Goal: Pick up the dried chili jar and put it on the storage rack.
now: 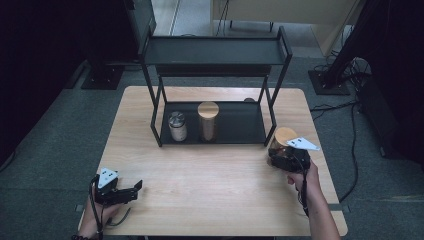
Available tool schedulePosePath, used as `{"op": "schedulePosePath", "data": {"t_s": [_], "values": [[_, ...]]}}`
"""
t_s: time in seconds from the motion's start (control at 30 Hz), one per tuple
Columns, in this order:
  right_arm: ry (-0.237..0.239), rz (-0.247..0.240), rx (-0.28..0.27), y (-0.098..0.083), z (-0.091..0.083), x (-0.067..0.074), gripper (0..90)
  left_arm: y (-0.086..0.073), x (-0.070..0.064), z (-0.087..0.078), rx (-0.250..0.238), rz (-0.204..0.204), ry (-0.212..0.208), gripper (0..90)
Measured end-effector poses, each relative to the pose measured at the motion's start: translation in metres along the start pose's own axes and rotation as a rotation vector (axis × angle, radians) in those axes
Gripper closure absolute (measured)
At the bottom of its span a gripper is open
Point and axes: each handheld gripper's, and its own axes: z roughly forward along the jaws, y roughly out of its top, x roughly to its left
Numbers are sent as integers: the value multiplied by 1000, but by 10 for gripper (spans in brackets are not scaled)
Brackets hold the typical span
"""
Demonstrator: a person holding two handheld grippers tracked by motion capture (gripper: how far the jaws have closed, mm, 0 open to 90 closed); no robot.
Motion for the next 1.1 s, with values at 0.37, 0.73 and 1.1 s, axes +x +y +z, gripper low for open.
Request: {"op": "schedulePosePath", "data": {"t_s": [0.37, 0.73, 1.1], "values": [[30, -31, -4, 3, 4, 15, 248, 0, 0, 0, -1, 2, -2, 4], [49, -54, -9, 10, 7, 27, 248, 0, 0, 0, -1, 4, -5, 4], [64, -73, -11, 19, 10, 37, 248, 0, 0, 0, -2, 7, -8, 4]]}}
